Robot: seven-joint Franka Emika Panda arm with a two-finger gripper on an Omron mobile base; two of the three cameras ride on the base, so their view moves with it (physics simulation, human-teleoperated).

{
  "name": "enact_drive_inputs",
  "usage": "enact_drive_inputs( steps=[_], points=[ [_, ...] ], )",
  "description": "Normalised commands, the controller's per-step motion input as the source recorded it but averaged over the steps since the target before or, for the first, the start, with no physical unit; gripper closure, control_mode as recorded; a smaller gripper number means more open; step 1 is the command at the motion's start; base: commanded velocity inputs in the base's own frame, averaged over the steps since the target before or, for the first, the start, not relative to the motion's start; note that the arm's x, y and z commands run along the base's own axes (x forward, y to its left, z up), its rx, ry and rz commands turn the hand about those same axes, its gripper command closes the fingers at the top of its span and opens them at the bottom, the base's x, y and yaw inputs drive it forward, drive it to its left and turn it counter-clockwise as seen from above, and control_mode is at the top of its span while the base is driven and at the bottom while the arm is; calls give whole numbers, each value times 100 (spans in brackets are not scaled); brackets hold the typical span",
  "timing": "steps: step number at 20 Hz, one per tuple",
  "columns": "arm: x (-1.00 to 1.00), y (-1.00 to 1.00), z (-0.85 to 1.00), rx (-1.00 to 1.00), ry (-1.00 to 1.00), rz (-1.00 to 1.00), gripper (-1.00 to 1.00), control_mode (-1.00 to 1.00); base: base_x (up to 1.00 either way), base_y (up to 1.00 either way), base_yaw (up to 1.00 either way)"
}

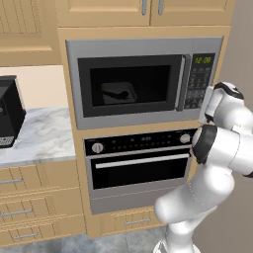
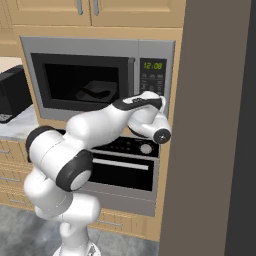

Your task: Place the tupperware containing the chicken drumstick and carrot meal in the microwave. Close the microwave door and press the start button to reheat the meal.

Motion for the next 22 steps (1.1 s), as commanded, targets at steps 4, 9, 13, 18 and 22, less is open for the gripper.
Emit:
enact_drive_inputs(
  steps=[4, 9, 13, 18, 22],
  points=[
    [0, -3, -19, 0, 0, 0, 100, -100, 0, 0, 0],
    [0, -9, -30, 0, 0, 0, 100, -100, 0, 0, 0],
    [0, -14, -22, 0, 0, 0, 100, -100, 0, 0, 0],
    [0, -22, -9, 0, 0, 0, 100, -100, 0, 0, 0],
    [13, -16, -4, 0, 0, 0, 100, -100, 0, 0, 0]
  ],
)
